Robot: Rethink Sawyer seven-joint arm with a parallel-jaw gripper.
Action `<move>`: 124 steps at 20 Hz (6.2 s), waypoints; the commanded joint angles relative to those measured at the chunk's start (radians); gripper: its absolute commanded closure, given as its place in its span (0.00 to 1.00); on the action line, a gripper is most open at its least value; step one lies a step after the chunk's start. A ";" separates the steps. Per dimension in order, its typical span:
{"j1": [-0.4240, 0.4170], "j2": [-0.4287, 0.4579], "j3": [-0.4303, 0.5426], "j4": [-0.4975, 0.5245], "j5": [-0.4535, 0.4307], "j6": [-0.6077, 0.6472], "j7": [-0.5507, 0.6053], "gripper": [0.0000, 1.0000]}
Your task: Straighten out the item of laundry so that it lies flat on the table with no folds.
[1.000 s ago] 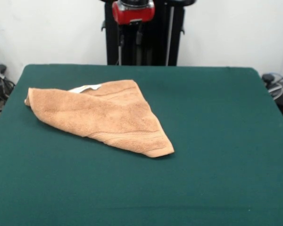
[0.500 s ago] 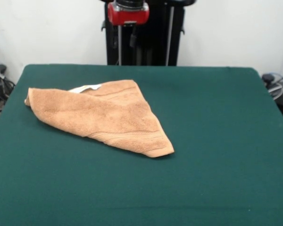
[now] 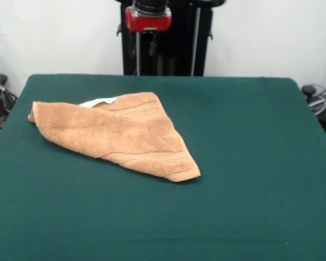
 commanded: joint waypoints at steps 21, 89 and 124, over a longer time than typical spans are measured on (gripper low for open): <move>0.260 -0.029 -0.118 0.009 0.312 0.234 0.229 0.00; 0.043 -0.060 0.135 0.074 0.129 -0.119 0.311 0.00; 0.038 0.154 0.071 0.065 0.091 -0.278 0.313 0.00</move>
